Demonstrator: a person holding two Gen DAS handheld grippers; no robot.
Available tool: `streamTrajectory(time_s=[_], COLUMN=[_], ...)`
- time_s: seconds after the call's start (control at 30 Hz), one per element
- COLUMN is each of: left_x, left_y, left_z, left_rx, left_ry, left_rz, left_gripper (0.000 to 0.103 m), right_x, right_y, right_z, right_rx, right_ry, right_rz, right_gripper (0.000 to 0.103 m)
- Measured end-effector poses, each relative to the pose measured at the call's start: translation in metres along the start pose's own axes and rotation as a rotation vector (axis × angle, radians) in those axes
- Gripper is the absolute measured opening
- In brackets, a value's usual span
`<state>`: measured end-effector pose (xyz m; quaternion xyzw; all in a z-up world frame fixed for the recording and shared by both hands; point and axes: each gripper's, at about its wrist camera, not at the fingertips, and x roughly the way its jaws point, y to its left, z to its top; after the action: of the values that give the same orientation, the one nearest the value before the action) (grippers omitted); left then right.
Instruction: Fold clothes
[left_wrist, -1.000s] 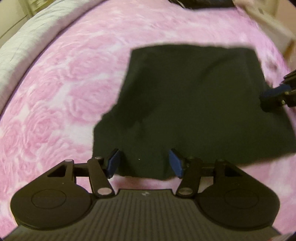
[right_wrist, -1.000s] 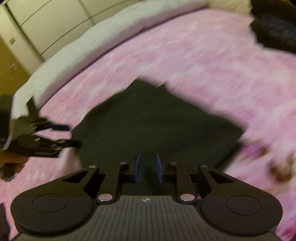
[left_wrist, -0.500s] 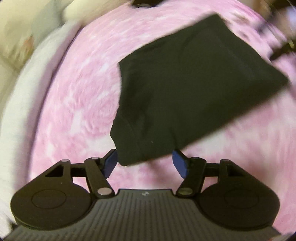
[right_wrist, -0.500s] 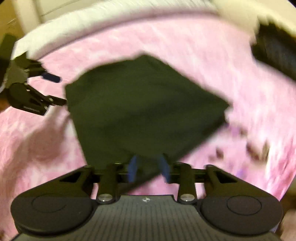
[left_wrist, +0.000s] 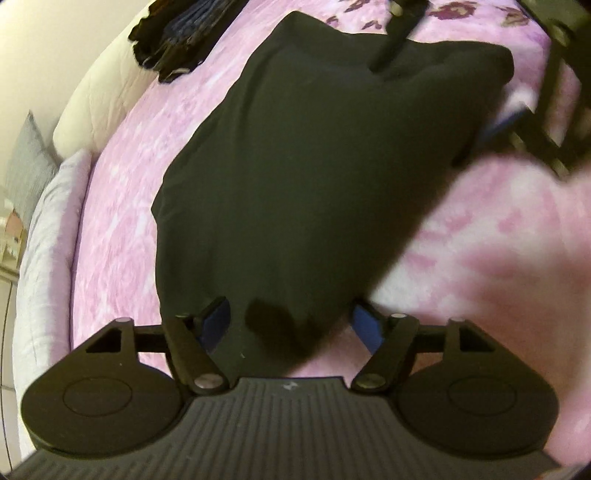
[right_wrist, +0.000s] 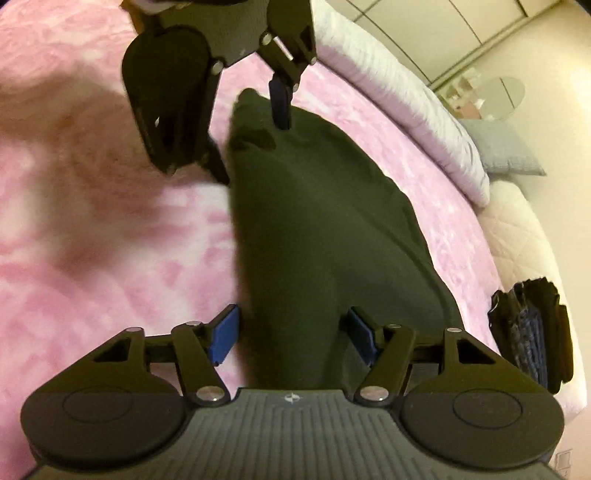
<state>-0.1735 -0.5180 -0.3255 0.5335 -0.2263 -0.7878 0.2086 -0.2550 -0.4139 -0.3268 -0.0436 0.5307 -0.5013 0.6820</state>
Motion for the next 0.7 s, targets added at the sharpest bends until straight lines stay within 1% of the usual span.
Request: streamTrajectory(time_s=[0.03, 0.1, 0.17, 0.23, 0.33, 0.4, 0.43, 0.5, 0.53, 0.57, 0.63, 0.67, 0.7], left_x=[0.001, 0.005, 0.01, 0.014, 0.02, 0.023, 0.022, 0.021, 0.02, 0.021, 0.025, 0.028, 0.031], left_y=[0.001, 0.002, 0.003, 0.002, -0.002, 0.0, 0.001, 0.001, 0.0, 0.0, 0.002, 0.004, 0.006], left_z=[0.0, -0.001, -0.002, -0.002, 0.002, 0.006, 0.007, 0.008, 0.007, 0.007, 0.008, 0.01, 0.013], left_rx=[0.019, 0.065, 0.096, 0.126, 0.184, 0.2, 0.205, 0.23, 0.249, 0.261, 0.27, 0.266, 0.258], left_ry=[-0.006, -0.008, -0.007, -0.012, -0.022, -0.022, -0.023, -0.028, -0.032, -0.032, -0.028, -0.021, -0.011], left_rz=[0.004, 0.035, 0.058, 0.064, 0.072, 0.065, 0.061, 0.056, 0.056, 0.055, 0.057, 0.059, 0.06], left_gripper=[0.081, 0.081, 0.079, 0.079, 0.074, 0.074, 0.073, 0.071, 0.07, 0.07, 0.069, 0.059, 0.046], right_x=[0.003, 0.01, 0.011, 0.012, 0.017, 0.019, 0.019, 0.018, 0.015, 0.01, 0.0, -0.005, -0.01], right_y=[-0.004, -0.012, -0.017, -0.012, -0.006, -0.005, -0.006, -0.01, -0.015, -0.022, -0.041, -0.052, -0.061], right_z=[-0.001, -0.003, -0.006, -0.004, -0.001, 0.001, 0.001, 0.0, 0.0, 0.0, 0.001, 0.002, 0.002], right_rx=[0.007, 0.024, 0.026, -0.01, -0.038, -0.049, -0.051, -0.051, -0.04, -0.018, 0.042, 0.071, 0.09], right_ry=[0.007, 0.016, 0.011, 0.006, 0.013, 0.016, 0.016, 0.014, 0.011, 0.004, -0.016, -0.026, -0.031], right_rz=[-0.018, -0.04, -0.046, -0.068, -0.081, -0.078, -0.065, -0.039, -0.026, -0.015, 0.01, 0.023, 0.032], right_gripper=[0.064, 0.065, 0.066, 0.066, 0.063, 0.055, 0.045, 0.035, 0.026, 0.021, 0.018, 0.017, 0.017])
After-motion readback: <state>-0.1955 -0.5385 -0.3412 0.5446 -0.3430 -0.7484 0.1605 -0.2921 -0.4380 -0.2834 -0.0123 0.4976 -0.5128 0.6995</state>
